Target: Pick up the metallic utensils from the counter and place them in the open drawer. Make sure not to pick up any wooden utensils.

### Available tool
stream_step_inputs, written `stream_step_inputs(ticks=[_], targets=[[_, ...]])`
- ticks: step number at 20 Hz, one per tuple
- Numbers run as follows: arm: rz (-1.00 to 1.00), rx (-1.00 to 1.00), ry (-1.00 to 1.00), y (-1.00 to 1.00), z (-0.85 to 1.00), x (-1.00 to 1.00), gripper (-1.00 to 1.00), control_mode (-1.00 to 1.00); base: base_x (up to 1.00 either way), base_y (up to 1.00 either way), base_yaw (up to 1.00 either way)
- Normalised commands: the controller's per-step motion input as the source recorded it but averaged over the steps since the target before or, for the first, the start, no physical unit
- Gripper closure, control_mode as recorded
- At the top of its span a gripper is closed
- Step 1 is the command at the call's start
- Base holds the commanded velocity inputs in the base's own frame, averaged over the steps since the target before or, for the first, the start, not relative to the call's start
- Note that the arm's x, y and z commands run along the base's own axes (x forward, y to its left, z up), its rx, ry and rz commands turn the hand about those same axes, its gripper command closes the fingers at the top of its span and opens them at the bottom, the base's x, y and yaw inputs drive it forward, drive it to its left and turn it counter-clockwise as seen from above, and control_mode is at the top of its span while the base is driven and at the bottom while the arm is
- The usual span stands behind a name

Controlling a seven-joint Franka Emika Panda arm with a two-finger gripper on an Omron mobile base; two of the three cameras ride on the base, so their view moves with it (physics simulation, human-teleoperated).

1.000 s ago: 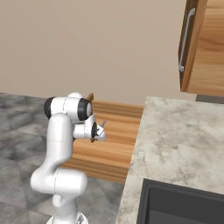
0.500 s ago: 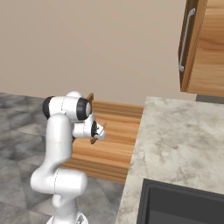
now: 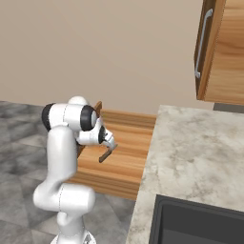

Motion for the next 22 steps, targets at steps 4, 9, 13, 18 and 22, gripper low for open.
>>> stream_step_inputs(ticks=[4,9,13,18,22], targets=[[0.0,0.05,-0.01,-0.06,1.0,-0.28,-1.0,-1.0,0.0,0.0,0.0],[0.04,0.02,0.0,0.0,1.0,-0.9,-1.0,-1.0,0.0,0.0,0.0],[0.08,0.0,0.02,0.0,1.0,-1.0,-1.0,-1.0,0.0,0.0,0.0],[0.08,0.0,0.0,0.0,1.0,-0.67,-1.0,-1.0,0.0,0.0,0.0],[0.05,0.0,0.0,0.0,1.0,-0.56,-1.0,-1.0,0.0,0.0,0.0]])
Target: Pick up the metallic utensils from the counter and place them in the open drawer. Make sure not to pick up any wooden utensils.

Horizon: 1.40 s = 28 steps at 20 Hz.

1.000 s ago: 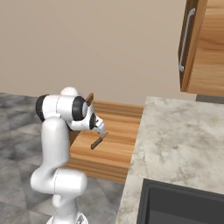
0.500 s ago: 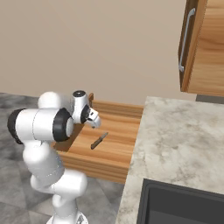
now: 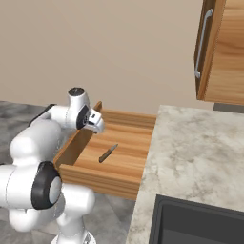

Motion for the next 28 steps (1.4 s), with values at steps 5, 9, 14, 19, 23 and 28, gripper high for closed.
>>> stream_step_inputs(ticks=[5,9,14,19,23,28], targets=[[0.04,0.0,-0.03,0.0,0.78,-1.0,-1.0,-1.0,0.0,0.0,0.0],[0.04,0.0,-0.11,0.0,0.47,-0.99,-1.0,-1.0,0.0,0.0,0.0],[0.01,0.0,-0.13,0.0,0.34,-0.7,-1.0,-1.0,0.0,0.0,0.0],[0.0,0.0,-0.06,0.0,0.06,-0.14,-1.0,-1.0,0.0,0.0,0.0],[0.0,0.0,0.0,0.0,0.0,0.0,-1.0,-1.0,0.0,0.0,0.0],[0.0,0.0,0.0,0.0,0.0,0.0,-1.0,1.0,-0.19,0.1,0.02]])
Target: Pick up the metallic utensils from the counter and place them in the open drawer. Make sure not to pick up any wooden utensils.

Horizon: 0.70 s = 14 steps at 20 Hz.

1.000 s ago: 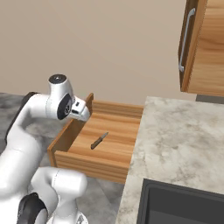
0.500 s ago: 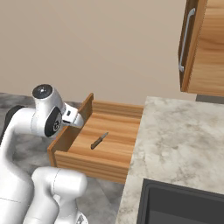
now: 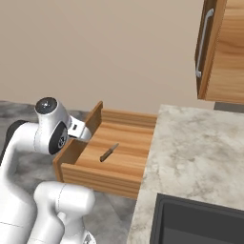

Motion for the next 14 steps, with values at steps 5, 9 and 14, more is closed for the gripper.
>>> stream_step_inputs(ticks=[5,9,14], targets=[[0.0,0.0,0.0,0.0,0.0,0.0,-1.0,1.0,-0.7,0.97,0.23],[0.0,0.0,0.0,0.0,0.0,0.0,-1.0,1.0,-0.12,1.0,0.14],[0.0,0.0,0.0,0.0,0.0,0.0,-1.0,1.0,0.83,1.0,-0.07]])
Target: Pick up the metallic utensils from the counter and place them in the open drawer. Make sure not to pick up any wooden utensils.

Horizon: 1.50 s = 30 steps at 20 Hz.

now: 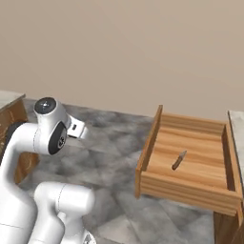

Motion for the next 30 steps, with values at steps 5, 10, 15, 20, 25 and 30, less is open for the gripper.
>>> stream_step_inputs(ticks=[5,10,15,20,25,30], targets=[[0.0,0.0,0.0,0.0,0.0,0.0,-1.0,1.0,0.99,1.0,-0.3],[0.0,0.0,0.0,0.0,0.0,0.0,-1.0,1.0,0.96,1.0,-0.4],[0.0,0.0,0.0,0.0,0.0,0.0,-1.0,1.0,0.99,0.72,-0.23],[0.0,0.0,0.0,0.0,0.0,0.0,-1.0,1.0,1.0,0.16,0.0],[0.0,0.0,0.0,0.0,0.0,0.0,-1.0,1.0,0.78,-0.03,0.17],[0.0,0.0,0.0,0.0,0.0,0.0,-1.0,1.0,0.97,-0.02,0.47]])
